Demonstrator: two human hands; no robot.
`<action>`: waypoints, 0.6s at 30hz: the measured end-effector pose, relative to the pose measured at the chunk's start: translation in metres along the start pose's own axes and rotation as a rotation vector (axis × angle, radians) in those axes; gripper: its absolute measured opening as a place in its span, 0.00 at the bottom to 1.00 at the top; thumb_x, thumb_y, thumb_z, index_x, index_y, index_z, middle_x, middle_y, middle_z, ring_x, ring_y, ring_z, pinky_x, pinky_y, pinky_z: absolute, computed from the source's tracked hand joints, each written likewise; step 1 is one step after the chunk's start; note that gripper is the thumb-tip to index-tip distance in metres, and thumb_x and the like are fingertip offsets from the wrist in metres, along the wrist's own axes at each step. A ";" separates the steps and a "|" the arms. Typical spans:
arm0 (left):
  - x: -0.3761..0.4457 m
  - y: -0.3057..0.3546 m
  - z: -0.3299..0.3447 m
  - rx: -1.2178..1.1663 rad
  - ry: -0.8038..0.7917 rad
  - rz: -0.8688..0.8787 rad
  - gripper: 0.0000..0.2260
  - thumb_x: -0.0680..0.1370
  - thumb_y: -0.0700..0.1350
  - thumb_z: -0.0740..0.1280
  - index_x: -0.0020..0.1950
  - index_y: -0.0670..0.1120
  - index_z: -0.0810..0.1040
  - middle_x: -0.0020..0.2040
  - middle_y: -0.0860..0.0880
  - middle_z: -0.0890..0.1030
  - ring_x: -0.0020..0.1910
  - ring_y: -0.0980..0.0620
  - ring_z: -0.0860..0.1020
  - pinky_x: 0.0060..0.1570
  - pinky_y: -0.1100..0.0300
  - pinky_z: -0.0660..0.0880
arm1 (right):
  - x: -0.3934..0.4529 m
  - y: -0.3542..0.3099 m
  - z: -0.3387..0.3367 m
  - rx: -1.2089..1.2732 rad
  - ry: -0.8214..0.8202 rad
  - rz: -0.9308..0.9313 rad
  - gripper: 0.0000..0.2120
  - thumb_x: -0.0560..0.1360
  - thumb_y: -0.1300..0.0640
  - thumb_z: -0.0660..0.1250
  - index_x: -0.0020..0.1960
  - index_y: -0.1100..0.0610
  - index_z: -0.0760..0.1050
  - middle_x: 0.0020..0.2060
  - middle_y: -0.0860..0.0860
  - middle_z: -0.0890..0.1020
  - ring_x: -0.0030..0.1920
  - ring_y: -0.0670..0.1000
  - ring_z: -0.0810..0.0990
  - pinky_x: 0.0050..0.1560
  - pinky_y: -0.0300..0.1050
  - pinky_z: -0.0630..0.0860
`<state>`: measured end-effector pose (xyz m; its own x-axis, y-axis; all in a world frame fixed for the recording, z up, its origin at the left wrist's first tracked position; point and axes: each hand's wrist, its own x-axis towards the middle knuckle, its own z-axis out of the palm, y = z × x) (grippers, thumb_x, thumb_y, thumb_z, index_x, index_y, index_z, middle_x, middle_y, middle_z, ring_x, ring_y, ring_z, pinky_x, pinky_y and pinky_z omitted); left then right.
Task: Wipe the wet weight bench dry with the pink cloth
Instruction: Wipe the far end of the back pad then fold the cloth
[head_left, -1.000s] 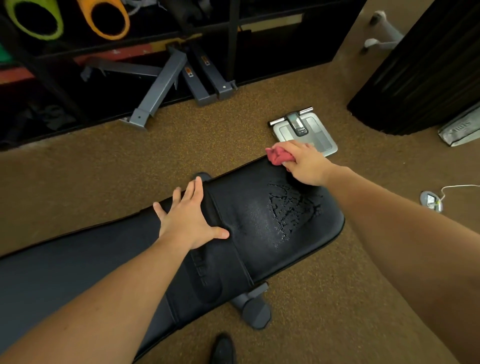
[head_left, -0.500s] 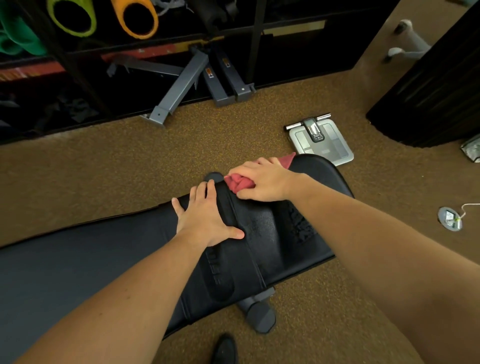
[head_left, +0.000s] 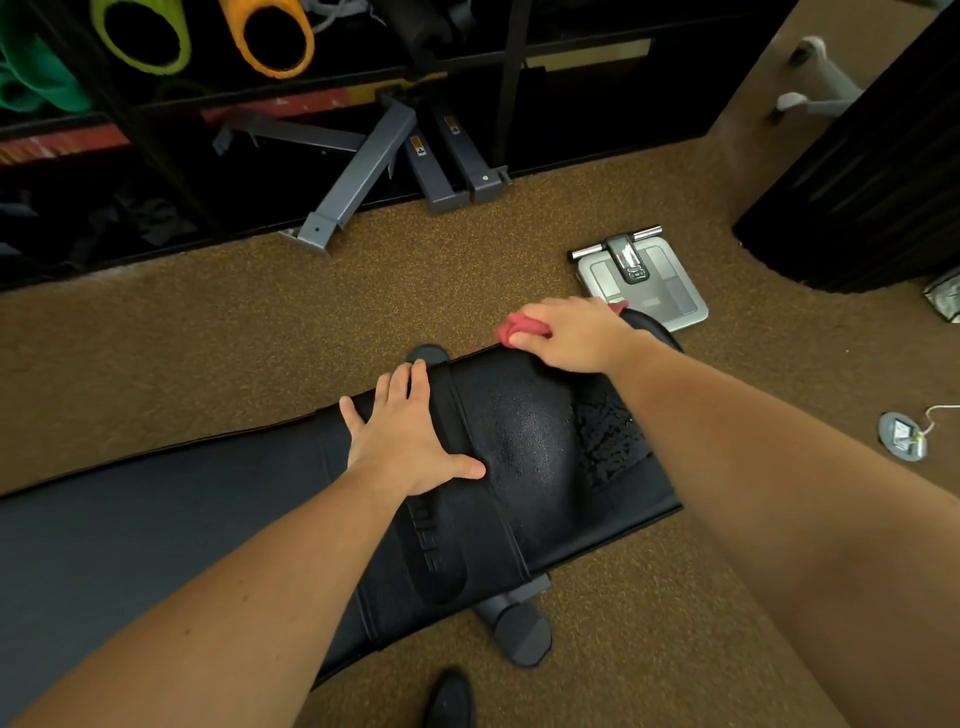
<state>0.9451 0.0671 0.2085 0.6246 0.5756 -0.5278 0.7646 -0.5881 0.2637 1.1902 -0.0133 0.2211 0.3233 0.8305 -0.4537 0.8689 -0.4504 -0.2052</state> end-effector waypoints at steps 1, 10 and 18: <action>0.000 0.000 0.000 0.005 0.001 0.003 0.66 0.60 0.72 0.74 0.81 0.50 0.36 0.82 0.52 0.42 0.81 0.49 0.40 0.75 0.33 0.39 | -0.001 0.007 -0.003 0.022 0.003 0.034 0.17 0.80 0.33 0.54 0.58 0.42 0.71 0.52 0.47 0.76 0.60 0.55 0.76 0.68 0.60 0.66; 0.001 0.000 -0.001 0.020 0.005 0.008 0.66 0.60 0.73 0.74 0.81 0.49 0.36 0.82 0.52 0.43 0.81 0.49 0.41 0.75 0.32 0.41 | -0.012 0.059 0.001 0.418 0.083 0.259 0.19 0.79 0.37 0.61 0.67 0.42 0.72 0.57 0.49 0.76 0.60 0.55 0.77 0.67 0.58 0.71; 0.001 0.001 -0.001 0.029 0.009 0.010 0.66 0.60 0.73 0.74 0.81 0.49 0.35 0.82 0.51 0.43 0.81 0.49 0.41 0.75 0.32 0.42 | -0.045 0.083 0.019 0.568 0.179 0.367 0.19 0.83 0.43 0.57 0.73 0.44 0.66 0.62 0.51 0.70 0.62 0.55 0.73 0.70 0.54 0.67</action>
<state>0.9465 0.0679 0.2089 0.6339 0.5744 -0.5179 0.7533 -0.6102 0.2453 1.2408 -0.0942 0.2081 0.6578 0.6108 -0.4407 0.3768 -0.7735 -0.5096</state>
